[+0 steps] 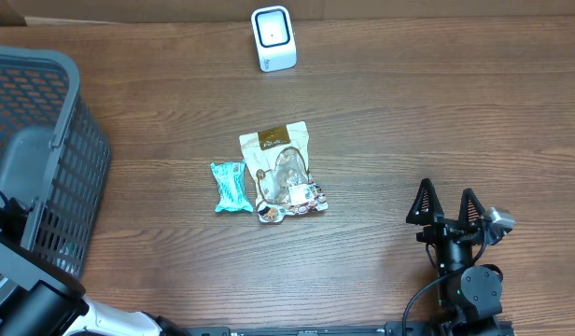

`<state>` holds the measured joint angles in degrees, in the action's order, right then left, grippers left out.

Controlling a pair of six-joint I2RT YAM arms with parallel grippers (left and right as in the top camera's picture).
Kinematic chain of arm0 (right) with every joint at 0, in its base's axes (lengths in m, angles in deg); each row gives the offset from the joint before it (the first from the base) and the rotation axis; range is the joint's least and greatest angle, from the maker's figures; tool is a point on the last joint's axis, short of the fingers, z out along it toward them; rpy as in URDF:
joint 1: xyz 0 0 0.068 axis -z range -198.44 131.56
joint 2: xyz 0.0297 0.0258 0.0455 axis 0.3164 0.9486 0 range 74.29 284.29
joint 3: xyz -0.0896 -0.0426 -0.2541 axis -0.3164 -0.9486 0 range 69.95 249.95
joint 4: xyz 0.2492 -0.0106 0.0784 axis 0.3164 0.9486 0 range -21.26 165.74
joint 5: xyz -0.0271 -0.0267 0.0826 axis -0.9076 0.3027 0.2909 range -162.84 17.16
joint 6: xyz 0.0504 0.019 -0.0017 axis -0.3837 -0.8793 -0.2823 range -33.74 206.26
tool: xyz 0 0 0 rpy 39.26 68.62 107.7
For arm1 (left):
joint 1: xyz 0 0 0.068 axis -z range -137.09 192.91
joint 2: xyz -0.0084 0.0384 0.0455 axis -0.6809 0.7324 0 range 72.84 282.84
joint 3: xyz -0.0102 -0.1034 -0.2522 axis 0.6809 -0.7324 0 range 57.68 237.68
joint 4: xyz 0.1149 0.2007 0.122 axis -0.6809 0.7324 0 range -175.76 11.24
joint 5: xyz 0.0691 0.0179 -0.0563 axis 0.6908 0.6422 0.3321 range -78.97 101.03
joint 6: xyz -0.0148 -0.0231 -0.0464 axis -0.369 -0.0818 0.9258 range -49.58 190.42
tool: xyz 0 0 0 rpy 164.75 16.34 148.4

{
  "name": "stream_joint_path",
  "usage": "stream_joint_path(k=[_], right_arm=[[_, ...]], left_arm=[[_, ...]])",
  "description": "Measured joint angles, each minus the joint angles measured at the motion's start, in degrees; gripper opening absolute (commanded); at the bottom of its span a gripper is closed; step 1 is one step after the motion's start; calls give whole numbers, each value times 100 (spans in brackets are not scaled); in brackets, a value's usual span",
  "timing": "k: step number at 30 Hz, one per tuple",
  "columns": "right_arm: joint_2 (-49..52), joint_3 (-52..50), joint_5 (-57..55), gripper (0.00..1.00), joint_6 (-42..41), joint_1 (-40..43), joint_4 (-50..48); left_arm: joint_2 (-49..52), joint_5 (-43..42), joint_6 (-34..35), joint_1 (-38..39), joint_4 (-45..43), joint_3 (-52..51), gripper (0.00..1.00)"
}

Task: Scan the item barcode
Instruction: 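Move the left gripper into the basket and grasp the small green-white box, then carry the small box over the table and drop it right of the snack bag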

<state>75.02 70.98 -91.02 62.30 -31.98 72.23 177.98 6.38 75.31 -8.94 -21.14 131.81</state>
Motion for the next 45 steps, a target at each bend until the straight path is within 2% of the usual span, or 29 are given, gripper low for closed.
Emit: stream_joint_path(k=[4,12,18,23,30,35,39,45], right_arm=[[0,0,0,100,2,0,0],[0,0,2,100,0,2,0],[0,0,-2,100,0,0,0],[0,0,0,100,-2,0,2],[0,0,0,100,0,0,0],[0,0,0,100,0,0,-2],[0,0,-2,100,0,0,0],[0,0,0,100,0,0,-2]], left_arm=[[0,-92,229,0,417,542,4],[-15,-525,446,0,1189,2341,4],[-350,-1038,579,92,1193,3038,4],[-1027,-1615,767,577,994,3849,4],[-2315,-1781,920,2149,994,4776,4],[-2828,-1222,1078,4089,1617,4841,4],[-2754,-450,1414,5678,1757,4376,4],[-2098,664,2245,7263,1154,3069,4]])
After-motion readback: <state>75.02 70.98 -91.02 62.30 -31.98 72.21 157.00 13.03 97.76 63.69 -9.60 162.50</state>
